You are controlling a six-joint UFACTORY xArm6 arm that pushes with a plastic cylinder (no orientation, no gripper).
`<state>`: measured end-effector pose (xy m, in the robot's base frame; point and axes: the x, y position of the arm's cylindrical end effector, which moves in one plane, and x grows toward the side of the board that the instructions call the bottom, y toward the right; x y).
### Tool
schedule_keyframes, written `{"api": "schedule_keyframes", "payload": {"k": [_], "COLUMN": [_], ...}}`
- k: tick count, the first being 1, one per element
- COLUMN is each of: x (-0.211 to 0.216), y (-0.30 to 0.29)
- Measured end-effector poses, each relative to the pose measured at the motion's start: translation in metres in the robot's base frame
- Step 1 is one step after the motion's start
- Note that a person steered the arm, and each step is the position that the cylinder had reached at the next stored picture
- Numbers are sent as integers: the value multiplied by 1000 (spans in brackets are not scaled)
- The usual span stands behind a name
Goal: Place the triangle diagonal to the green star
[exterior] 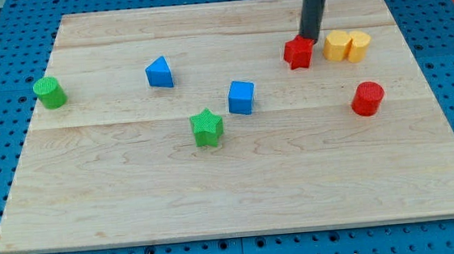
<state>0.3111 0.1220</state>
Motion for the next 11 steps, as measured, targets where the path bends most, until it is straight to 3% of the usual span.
{"api": "schedule_keyframes", "payload": {"k": [2,3,4,6,8,10,11], "x": [30,20,-3,8,70,90,112], "y": [-20,-54,-117,-225,-235,-229,-257]}}
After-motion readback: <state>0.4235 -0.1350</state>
